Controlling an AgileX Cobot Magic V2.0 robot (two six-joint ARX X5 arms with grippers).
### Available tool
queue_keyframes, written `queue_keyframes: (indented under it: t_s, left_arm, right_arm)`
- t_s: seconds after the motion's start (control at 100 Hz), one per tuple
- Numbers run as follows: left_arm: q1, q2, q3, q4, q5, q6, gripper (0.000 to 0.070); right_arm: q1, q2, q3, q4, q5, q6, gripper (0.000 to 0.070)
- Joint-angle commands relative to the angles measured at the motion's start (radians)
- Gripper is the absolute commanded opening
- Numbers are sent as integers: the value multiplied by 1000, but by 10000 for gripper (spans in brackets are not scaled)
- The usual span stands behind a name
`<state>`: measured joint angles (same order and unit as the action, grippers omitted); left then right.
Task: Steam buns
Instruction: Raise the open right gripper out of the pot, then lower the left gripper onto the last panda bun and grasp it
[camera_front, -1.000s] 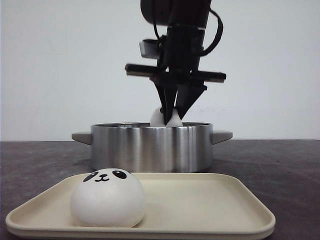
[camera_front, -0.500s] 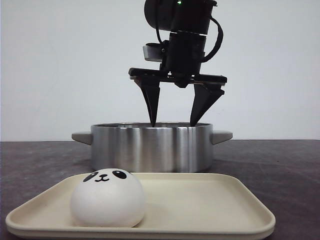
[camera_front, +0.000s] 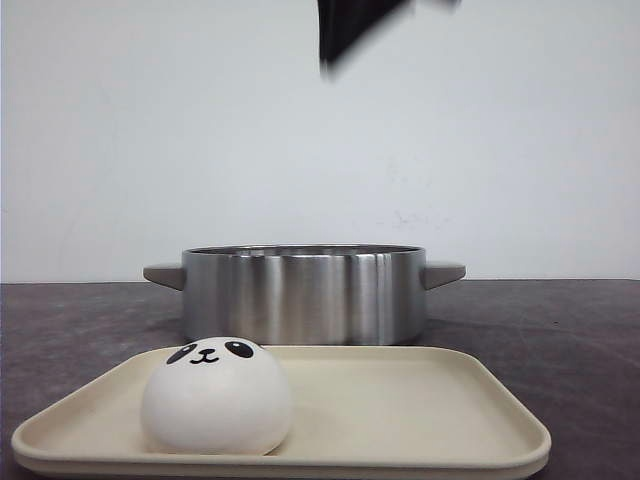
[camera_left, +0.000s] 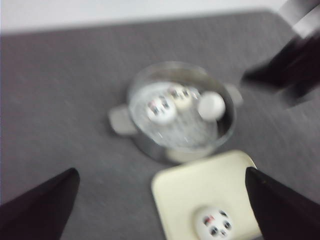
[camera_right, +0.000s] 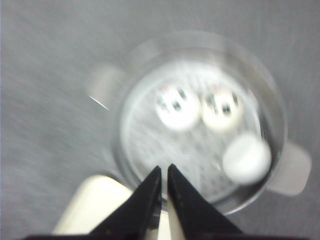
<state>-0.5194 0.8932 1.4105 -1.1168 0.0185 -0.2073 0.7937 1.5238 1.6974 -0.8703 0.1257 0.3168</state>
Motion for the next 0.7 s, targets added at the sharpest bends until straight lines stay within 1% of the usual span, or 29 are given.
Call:
queue_keyframes:
  t_s: [0.0,0.13,0.2,0.33,0.38,0.47,0.59,0.69]
  left_arm:
    - [-6,11,-55,26,50,-50,673]
    - [-23,45,-224,74,151,-100,679]
    - [-47,77,-309,99,195,-117,680]
    - [-116,163,-420,159,238,-152,700]
    - [-151,203,-440,185,248,-160,700]
    - [-217,284,-445,236,242,-165,700]
    - [-282,390,-445,329,241,-210,700]
    - [-317,476,-445,372,241,-231,700]
  right_arm:
    - [36,-54,20,3,42,-10,7]
    - [91,-174,20,2,149,-10,7]
    - [106,-218,20,1,190,-10,7]
    - [108,-264,20,-13,200,-10,7]
    - [108,-271,20,-25,218,-10,7]
    - [108,-271,20,-53,243,-10,7]
    - [108,-269,19,-81,246,-8,7]
    - [108,-265,19,-81,244,-3,7]
